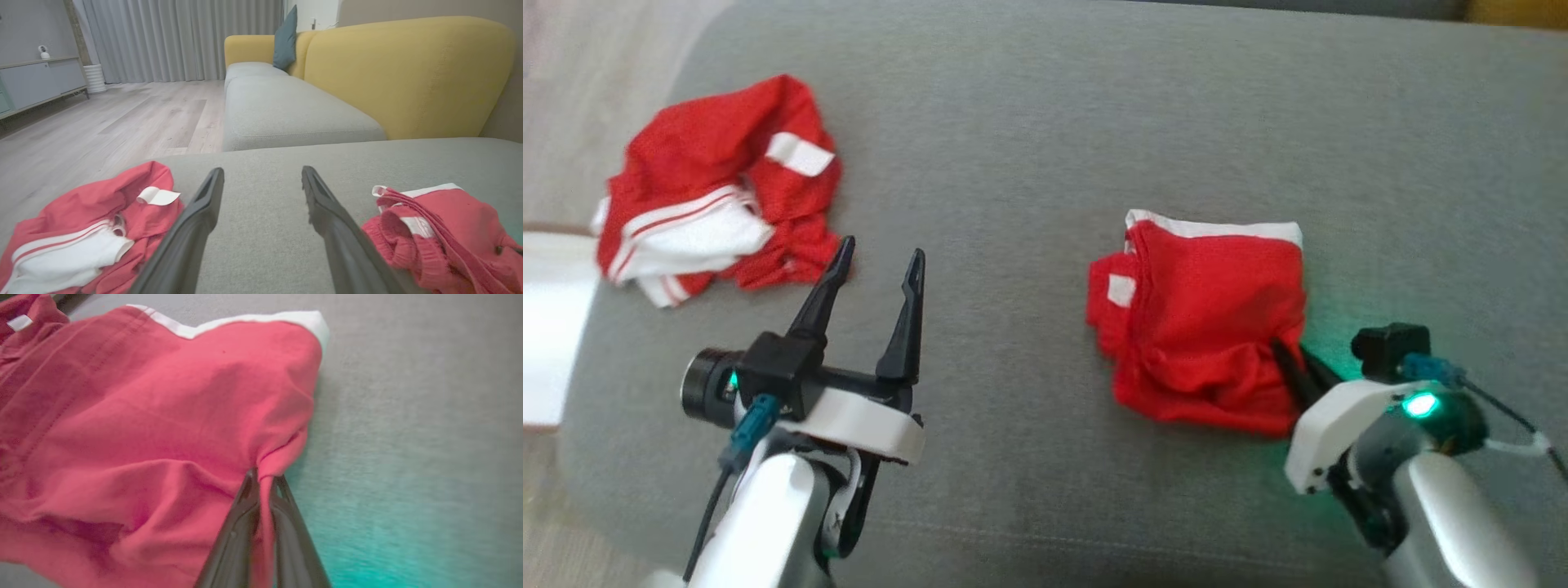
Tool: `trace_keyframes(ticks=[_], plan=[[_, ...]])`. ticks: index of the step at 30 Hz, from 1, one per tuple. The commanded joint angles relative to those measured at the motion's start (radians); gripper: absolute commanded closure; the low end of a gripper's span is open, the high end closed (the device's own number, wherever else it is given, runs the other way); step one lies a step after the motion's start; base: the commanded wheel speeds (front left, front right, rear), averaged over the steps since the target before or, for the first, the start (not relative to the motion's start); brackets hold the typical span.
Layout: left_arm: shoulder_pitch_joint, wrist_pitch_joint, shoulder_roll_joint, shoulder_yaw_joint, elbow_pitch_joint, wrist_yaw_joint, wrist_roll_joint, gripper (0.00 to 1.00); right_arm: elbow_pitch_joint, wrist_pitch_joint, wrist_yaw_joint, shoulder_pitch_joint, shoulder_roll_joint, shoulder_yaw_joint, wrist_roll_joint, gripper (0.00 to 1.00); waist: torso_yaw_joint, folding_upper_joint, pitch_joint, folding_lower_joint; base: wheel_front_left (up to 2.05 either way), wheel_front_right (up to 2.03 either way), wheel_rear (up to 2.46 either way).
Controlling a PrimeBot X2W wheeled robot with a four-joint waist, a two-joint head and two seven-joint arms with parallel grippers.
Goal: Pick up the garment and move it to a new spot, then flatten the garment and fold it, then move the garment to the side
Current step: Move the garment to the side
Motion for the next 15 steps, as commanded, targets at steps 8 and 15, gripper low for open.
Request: trace_keyframes(ticks=[8,15], plan=[[-0.063,-0.011,0.041,0.040,-0.071,-0.002,0.019,0.00,-0.131,0.025,0.004,-0.048,-0.143,0.045,-0.058,1.00,-0.188,0.0000,0.059,-0.0001,0.00,0.00,0.00],[-0.116,0.007,0.061,0.025,-0.104,-0.020,0.033,0.00,-0.144,0.023,0.004,-0.159,-0.251,0.034,-0.058,1.00,-0.306,0.0000,0.143,-0.0001,0.00,0.00,0.00]])
